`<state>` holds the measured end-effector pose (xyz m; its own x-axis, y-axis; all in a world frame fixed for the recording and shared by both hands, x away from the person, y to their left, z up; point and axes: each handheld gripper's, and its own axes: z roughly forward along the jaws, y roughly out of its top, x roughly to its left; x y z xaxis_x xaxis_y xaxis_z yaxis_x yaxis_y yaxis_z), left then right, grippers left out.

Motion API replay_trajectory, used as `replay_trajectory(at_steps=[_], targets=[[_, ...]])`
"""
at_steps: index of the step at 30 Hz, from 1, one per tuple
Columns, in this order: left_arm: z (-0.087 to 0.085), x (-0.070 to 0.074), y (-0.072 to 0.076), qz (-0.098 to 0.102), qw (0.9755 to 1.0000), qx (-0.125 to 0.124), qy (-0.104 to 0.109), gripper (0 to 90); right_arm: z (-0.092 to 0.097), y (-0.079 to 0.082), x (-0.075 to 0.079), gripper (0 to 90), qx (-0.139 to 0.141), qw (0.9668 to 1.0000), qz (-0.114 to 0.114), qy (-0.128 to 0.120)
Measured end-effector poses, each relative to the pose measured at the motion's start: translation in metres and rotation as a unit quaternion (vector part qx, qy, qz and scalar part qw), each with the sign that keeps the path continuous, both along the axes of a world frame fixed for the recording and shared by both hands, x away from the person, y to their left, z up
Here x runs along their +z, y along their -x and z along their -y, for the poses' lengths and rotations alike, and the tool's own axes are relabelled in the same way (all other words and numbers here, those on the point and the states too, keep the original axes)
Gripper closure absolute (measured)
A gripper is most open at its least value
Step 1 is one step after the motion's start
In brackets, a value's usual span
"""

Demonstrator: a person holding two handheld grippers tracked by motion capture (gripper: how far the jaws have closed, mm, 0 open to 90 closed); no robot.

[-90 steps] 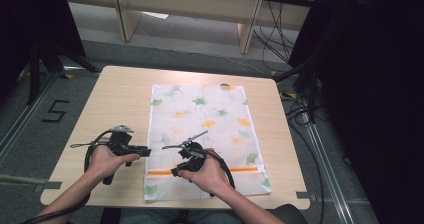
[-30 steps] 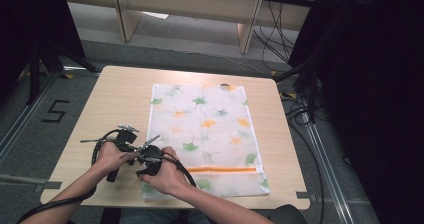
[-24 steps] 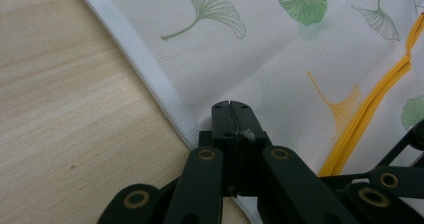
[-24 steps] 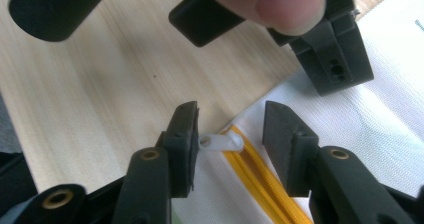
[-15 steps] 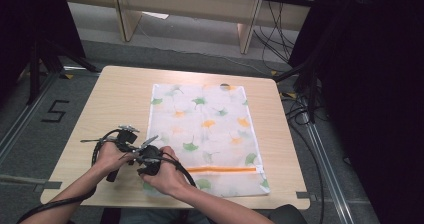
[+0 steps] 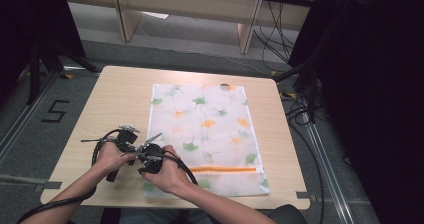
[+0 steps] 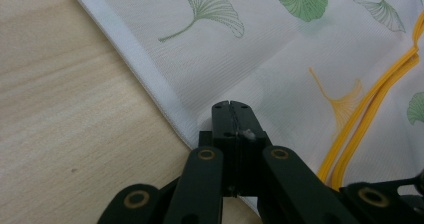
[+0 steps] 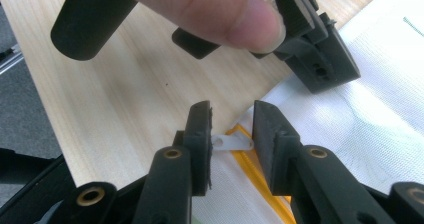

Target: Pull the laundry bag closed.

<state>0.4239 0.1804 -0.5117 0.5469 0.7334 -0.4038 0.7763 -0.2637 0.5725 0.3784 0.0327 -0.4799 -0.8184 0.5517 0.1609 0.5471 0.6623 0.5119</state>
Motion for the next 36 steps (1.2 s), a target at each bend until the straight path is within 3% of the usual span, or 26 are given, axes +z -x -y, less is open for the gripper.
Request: replay_trajectory(at_steps=[9, 16, 22, 27, 33, 34, 36], targets=[[0.000, 0.000, 0.000, 0.000, 1.0000, -0.005, 0.001, 89.3, 0.004, 0.002, -0.001, 70.4, 0.014, 0.9998, 0.002, 0.011], [0.000, 0.000, 0.000, 0.002, 1.0000, -0.004, 0.001, 89.3, 0.007, 0.000, -0.004, 83.5, 0.007, 0.9998, -0.007, 0.014], [0.000, 0.000, 0.000, 0.001, 1.0000, -0.004, 0.000, 89.3, 0.008, -0.003, -0.004, 85.2, -0.005, 0.9996, -0.024, 0.016], [0.000, 0.000, 0.000, 0.002, 1.0000, -0.005, 0.000, 89.3, 0.010, -0.005, -0.005, 88.4, -0.003, 0.9994, -0.031, 0.011], [0.001, -0.001, 0.000, 0.001, 1.0000, -0.007, 0.005, 89.3, 0.013, -0.008, -0.005, 89.2, -0.024, 0.9975, -0.067, -0.006], [0.001, -0.001, 0.000, 0.001, 1.0000, -0.006, 0.005, 89.3, 0.015, -0.011, -0.006, 89.3, -0.008, 0.9985, -0.053, -0.010], [0.001, 0.000, 0.000, 0.003, 1.0000, -0.005, 0.003, 89.3, 0.016, -0.011, -0.005, 89.3, -0.010, 0.9982, -0.057, -0.013]])
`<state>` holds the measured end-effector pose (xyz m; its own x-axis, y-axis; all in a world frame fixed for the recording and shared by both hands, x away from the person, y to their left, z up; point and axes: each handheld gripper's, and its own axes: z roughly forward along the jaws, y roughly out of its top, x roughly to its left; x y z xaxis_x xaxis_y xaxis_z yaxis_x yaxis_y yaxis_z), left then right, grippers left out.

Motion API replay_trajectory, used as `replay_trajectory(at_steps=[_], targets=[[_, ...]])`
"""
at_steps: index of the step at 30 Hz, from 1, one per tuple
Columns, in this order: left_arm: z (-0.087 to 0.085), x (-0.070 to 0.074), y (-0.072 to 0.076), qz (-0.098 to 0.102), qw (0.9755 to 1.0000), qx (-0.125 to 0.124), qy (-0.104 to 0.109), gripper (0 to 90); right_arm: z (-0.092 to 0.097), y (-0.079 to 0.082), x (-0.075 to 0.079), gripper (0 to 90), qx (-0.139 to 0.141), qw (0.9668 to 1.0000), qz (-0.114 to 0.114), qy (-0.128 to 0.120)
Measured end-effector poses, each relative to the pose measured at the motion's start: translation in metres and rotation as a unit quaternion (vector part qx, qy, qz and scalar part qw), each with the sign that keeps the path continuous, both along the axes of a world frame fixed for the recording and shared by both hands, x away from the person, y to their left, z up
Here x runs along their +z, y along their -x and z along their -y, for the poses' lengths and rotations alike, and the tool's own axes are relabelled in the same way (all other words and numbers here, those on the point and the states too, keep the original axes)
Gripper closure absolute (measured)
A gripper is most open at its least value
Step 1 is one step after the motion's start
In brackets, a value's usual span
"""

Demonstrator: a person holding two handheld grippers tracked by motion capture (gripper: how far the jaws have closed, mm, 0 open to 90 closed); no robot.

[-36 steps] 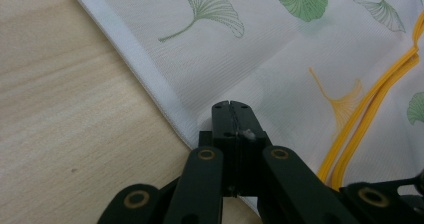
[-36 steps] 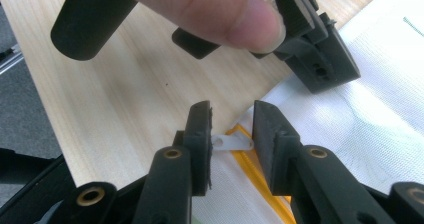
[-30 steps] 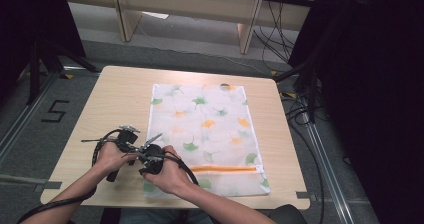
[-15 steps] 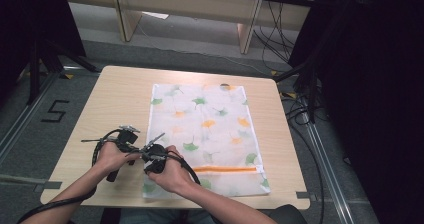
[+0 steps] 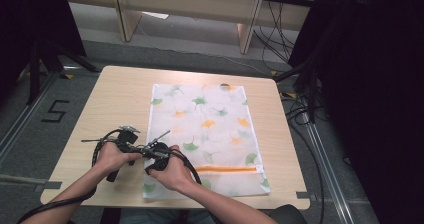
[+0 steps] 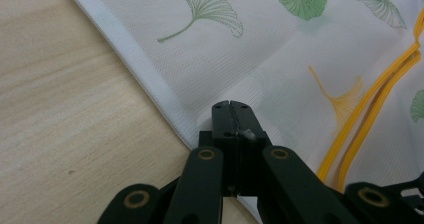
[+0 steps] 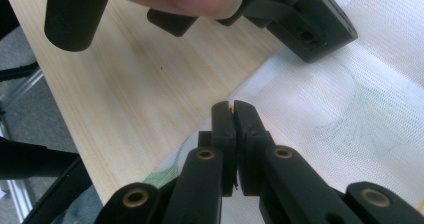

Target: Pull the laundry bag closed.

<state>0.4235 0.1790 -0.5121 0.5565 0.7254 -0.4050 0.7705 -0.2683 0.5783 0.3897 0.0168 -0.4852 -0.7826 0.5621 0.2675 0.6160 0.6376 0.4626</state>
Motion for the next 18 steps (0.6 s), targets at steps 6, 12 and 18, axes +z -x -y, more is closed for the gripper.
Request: replay_trajectory(at_steps=[6, 12, 18], targets=[[0.003, 0.001, 0.001, 0.013, 0.9998, -0.009, -0.013, 89.4, 0.002, 0.000, 0.001, 89.4, -0.022, 0.9994, -0.025, -0.001], [0.005, 0.007, 0.006, 0.016, 0.9987, -0.023, -0.041, 88.9, 0.005, -0.003, -0.003, 89.9, -0.020, 0.9994, -0.023, -0.014], [0.009, 0.007, 0.014, 0.001, 0.9995, -0.010, -0.030, 88.1, 0.005, -0.002, -0.003, 90.0, -0.021, 0.9995, -0.017, -0.017]])
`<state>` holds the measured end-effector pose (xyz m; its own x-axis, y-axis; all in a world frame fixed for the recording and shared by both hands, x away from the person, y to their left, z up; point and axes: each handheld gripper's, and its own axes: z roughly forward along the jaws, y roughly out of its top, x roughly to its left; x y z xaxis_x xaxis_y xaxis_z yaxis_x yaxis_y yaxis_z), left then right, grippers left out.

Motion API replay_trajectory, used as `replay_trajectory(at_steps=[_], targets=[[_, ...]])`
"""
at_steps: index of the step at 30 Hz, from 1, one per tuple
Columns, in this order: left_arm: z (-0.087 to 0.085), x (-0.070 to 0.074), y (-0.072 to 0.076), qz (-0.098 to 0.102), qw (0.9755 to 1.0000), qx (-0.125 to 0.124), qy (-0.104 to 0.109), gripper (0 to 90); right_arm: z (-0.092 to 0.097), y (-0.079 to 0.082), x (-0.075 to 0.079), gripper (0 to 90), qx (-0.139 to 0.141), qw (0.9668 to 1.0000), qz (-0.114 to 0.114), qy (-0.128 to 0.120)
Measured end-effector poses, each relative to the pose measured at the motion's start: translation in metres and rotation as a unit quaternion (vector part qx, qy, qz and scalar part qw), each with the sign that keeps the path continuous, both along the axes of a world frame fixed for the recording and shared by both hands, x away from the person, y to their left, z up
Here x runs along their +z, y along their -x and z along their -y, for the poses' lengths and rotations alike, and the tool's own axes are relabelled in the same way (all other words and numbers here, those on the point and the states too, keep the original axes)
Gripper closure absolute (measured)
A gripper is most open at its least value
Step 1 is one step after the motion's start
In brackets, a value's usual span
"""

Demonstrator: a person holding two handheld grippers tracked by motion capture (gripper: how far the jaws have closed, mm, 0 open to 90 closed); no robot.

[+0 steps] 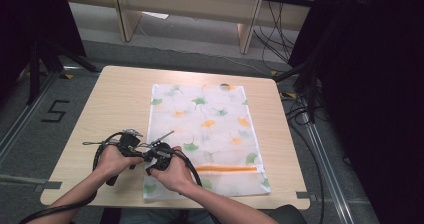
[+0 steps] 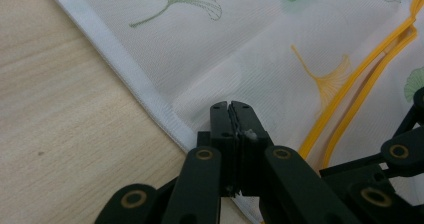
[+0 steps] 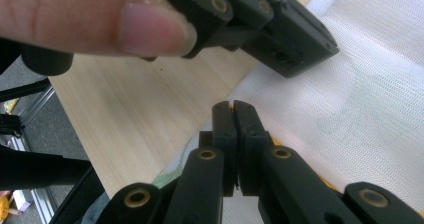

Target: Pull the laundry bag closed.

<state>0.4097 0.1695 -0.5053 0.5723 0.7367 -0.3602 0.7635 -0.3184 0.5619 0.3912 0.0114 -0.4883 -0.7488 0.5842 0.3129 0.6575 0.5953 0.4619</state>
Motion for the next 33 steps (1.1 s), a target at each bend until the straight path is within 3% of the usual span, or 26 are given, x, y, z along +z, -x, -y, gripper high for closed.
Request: replay_trajectory(at_steps=[9, 11, 12, 14, 19, 23, 24, 31, 33], targets=[[0.000, -0.001, 0.002, -0.011, 0.9999, 0.009, -0.006, 89.2, 0.000, 0.002, -0.002, 90.0, -0.006, 0.9999, 0.009, -0.005], [-0.002, 0.003, 0.003, -0.006, 0.9997, 0.014, -0.019, 89.2, 0.000, 0.002, -0.003, 90.0, -0.005, 0.9999, 0.013, -0.007], [-0.003, 0.005, 0.004, -0.001, 0.9997, 0.020, -0.011, 89.3, 0.000, 0.003, -0.003, 90.0, -0.006, 0.9999, 0.012, -0.008], [-0.006, 0.009, 0.006, -0.001, 0.9996, 0.021, -0.017, 89.4, 0.000, 0.003, -0.003, 90.0, -0.007, 0.9999, 0.012, -0.007], [-0.005, 0.004, 0.010, -0.022, 0.9993, 0.025, -0.018, 89.6, -0.001, 0.004, -0.003, 90.0, -0.011, 0.9997, 0.020, -0.007], [-0.004, 0.004, 0.011, -0.032, 0.9990, 0.011, -0.031, 89.6, -0.001, 0.005, -0.004, 90.0, -0.012, 0.9997, 0.017, -0.008], [-0.003, 0.003, 0.012, -0.034, 0.9989, 0.021, -0.023, 89.7, -0.001, 0.005, -0.004, 90.0, -0.014, 0.9997, 0.017, -0.008], [-0.001, 0.002, 0.014, -0.022, 0.9991, 0.021, -0.028, 89.9, 0.001, 0.006, -0.005, 90.0, -0.018, 0.9996, 0.018, -0.012], [-0.001, 0.003, 0.015, -0.019, 0.9990, 0.012, -0.039, 90.0, 0.001, 0.006, -0.005, 90.0, -0.023, 0.9995, 0.016, -0.015]])
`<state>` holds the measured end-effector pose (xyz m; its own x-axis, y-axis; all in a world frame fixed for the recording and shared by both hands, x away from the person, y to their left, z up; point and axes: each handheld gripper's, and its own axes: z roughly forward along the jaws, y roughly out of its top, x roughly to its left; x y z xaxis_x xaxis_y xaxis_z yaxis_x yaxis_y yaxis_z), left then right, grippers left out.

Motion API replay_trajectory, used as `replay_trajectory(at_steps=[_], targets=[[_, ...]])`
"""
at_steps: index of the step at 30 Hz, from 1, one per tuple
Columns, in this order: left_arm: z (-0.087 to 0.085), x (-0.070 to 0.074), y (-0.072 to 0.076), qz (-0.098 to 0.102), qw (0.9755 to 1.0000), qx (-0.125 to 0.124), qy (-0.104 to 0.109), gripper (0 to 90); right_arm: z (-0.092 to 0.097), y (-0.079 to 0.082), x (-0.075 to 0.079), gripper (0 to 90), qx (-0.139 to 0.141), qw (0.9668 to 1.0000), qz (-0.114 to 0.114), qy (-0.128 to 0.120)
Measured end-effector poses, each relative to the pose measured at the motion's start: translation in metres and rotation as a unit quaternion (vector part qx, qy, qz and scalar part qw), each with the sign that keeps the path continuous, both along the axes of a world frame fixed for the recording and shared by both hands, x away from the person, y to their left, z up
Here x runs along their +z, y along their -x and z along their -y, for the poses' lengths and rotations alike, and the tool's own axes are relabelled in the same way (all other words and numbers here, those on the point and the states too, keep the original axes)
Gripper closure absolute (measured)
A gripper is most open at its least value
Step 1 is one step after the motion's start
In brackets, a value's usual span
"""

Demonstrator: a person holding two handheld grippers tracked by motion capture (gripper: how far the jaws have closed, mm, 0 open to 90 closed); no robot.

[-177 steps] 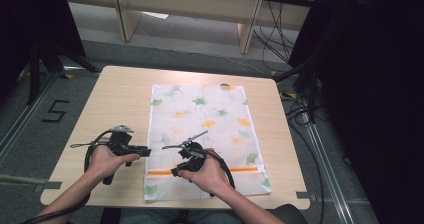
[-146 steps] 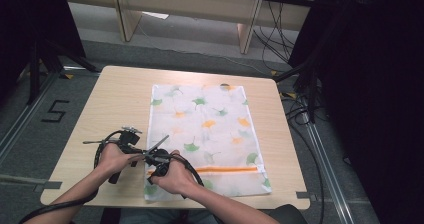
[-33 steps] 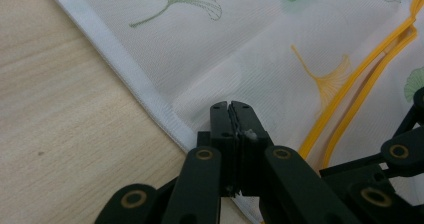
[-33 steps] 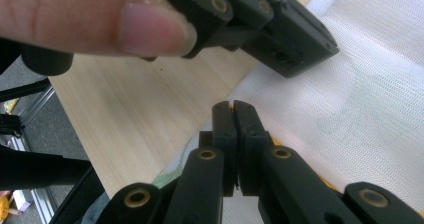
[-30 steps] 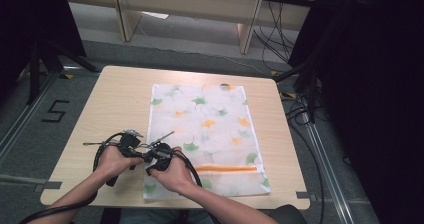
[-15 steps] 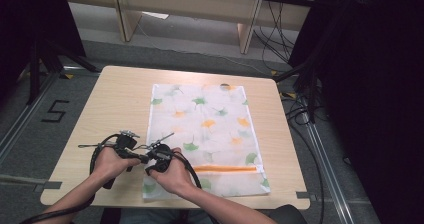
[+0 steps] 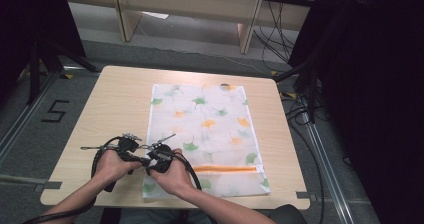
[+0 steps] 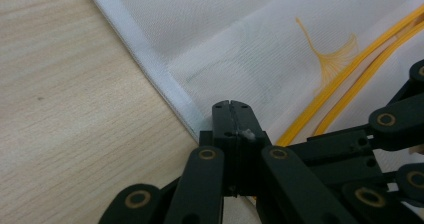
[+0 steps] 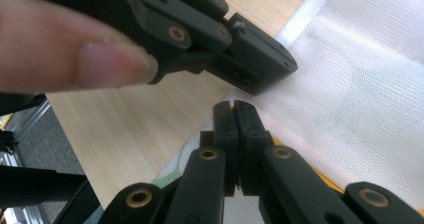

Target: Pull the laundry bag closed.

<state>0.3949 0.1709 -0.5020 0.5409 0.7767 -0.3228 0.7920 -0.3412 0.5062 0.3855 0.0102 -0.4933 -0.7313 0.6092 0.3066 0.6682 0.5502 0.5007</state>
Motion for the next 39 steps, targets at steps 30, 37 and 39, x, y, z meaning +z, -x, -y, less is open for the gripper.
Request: replay_trajectory(at_steps=[30, 37, 39], targets=[[-0.002, 0.006, 0.009, -0.003, 0.9999, 0.012, 0.004, 90.0, 0.010, -0.008, -0.007, 90.0, -0.025, 0.9990, -0.010, -0.034], [-0.002, 0.004, 0.009, -0.017, 0.9998, 0.012, 0.003, 89.8, 0.008, -0.003, -0.005, 90.0, -0.041, 0.9983, -0.027, -0.032], [-0.002, 0.005, 0.010, -0.018, 0.9995, 0.024, 0.006, 89.8, 0.007, 0.000, -0.004, 90.0, -0.052, 0.9974, -0.041, -0.028]])
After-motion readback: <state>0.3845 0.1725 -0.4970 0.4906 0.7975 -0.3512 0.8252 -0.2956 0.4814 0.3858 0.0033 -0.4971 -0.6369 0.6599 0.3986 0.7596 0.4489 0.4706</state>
